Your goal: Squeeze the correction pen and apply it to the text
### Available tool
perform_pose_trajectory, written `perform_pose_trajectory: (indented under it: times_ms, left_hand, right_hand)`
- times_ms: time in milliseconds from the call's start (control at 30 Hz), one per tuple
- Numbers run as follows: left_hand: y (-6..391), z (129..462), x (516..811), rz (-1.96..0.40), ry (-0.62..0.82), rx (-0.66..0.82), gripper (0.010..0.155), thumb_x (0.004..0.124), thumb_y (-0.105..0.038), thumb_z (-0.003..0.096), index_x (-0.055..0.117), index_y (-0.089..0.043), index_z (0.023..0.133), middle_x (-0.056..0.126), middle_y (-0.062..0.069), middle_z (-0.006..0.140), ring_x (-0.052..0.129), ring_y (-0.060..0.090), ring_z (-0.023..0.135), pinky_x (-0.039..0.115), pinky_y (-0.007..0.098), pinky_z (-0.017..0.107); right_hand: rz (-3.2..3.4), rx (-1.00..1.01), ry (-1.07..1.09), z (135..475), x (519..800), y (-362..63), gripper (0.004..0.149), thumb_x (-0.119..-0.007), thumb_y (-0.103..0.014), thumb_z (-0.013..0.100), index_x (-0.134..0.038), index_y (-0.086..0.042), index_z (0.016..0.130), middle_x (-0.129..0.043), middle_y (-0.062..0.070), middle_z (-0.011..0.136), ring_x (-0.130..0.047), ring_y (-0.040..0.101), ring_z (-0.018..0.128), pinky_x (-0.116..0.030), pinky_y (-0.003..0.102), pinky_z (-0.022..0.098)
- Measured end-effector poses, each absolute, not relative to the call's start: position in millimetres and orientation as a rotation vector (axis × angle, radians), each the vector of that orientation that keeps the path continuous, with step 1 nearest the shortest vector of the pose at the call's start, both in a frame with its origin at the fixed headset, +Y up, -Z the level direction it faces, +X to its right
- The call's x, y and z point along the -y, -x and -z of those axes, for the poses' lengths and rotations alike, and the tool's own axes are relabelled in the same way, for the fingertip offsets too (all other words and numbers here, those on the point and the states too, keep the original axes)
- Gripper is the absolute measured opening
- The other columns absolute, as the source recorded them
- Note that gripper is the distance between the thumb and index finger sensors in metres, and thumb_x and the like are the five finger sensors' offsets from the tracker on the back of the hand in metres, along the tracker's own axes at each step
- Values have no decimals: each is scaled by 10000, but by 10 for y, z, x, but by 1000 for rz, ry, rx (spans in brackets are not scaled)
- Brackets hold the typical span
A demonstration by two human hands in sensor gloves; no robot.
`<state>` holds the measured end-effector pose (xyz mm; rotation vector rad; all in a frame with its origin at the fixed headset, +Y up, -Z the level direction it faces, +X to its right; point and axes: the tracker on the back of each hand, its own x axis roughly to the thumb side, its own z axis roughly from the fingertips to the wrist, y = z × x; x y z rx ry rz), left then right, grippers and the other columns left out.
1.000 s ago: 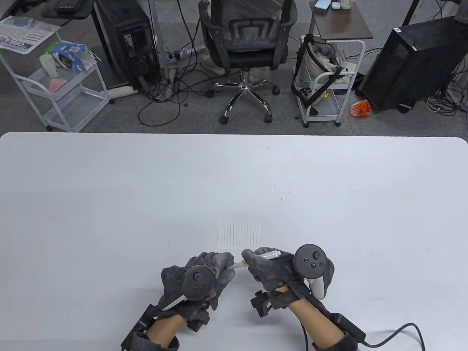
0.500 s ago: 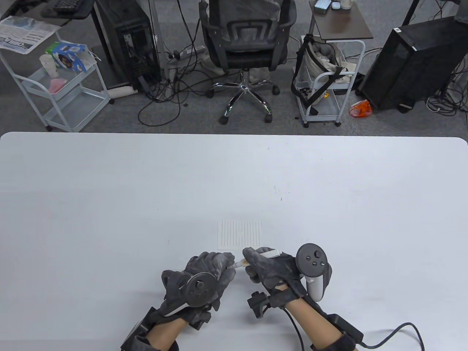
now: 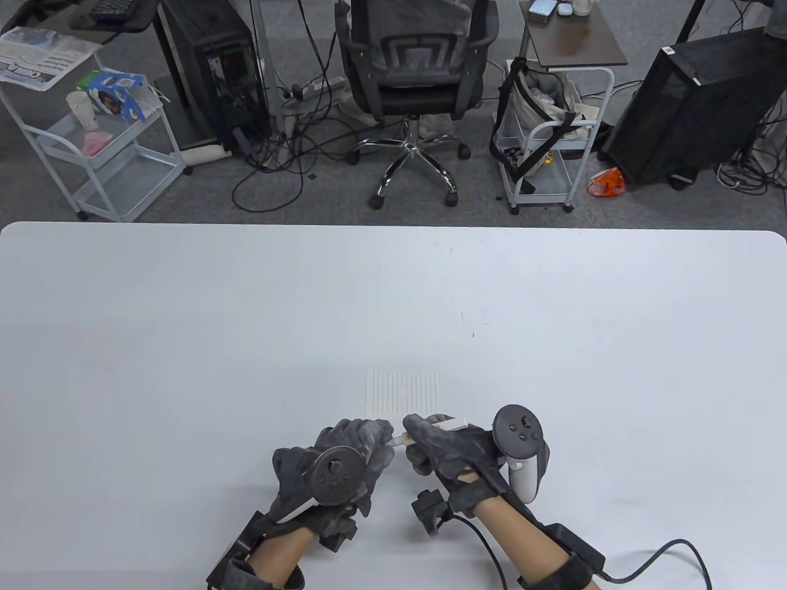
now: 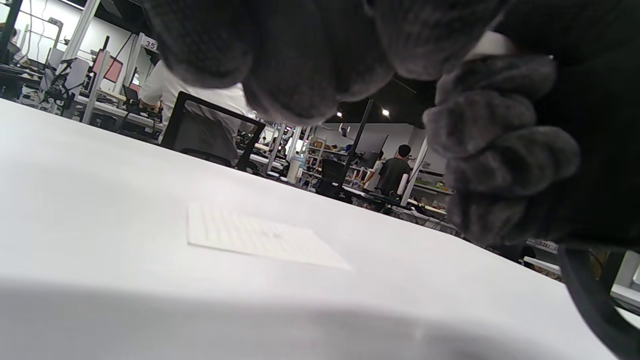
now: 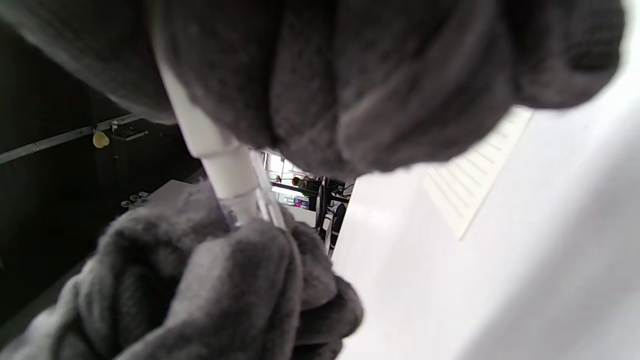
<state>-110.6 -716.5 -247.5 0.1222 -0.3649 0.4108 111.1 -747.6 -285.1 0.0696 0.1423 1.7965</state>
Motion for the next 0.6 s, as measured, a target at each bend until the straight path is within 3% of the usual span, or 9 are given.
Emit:
perform_pose_trajectory:
  times_ms: [67, 167, 300, 433, 600]
  left_hand:
    - [1122, 2500, 7196, -422, -101, 354, 514, 808, -454, 403, 699, -252, 863, 909, -67, 753, 1001, 153, 627, 863, 392, 564]
    - [1180, 2550, 7222, -403, -94, 333, 514, 814, -450, 395, 712, -246, 855, 920, -62, 742, 1007, 160, 617, 864, 400, 554]
    - [1287, 2620, 7255, -368, -94, 303, 512, 838, -430, 379, 742, -232, 841, 936, -37, 726, 1011, 192, 605, 855, 426, 542]
    - [1259, 2667, 7323, -260, -50, 300, 511, 844, -431, 367, 759, -233, 831, 948, -34, 719, 1019, 202, 605, 855, 437, 537]
    - [1078, 2692, 7453, -109, 69, 329, 508, 845, -436, 362, 771, -247, 828, 953, -44, 722, 1019, 202, 618, 848, 439, 546]
  right_hand:
    - [-1809, -154, -54, 2860, 7496, -1115, 428, -821, -605, 427, -948, -198, 474, -1040, 60, 429, -1017, 234, 218, -874, 428, 339]
    - [-1857, -130, -40, 2888, 7473, -1180, 535, -806, -645, 416, -910, -175, 652, -1000, 97, 629, -1029, 285, 409, -838, 473, 447]
    - [-1949, 54, -25, 2958, 7300, -1453, 664, -799, -662, 417, -810, -146, 834, -881, 154, 865, -944, 383, 673, -740, 546, 589]
    - [-2200, 272, -89, 2969, 7028, -1708, 702, -782, -599, 439, -696, -148, 969, -750, 167, 1030, -801, 431, 876, -644, 576, 686]
    - [-2501, 355, -129, 2950, 6925, -1851, 799, -752, -669, 417, -603, -180, 1032, -624, 134, 1135, -611, 422, 1026, -527, 596, 758]
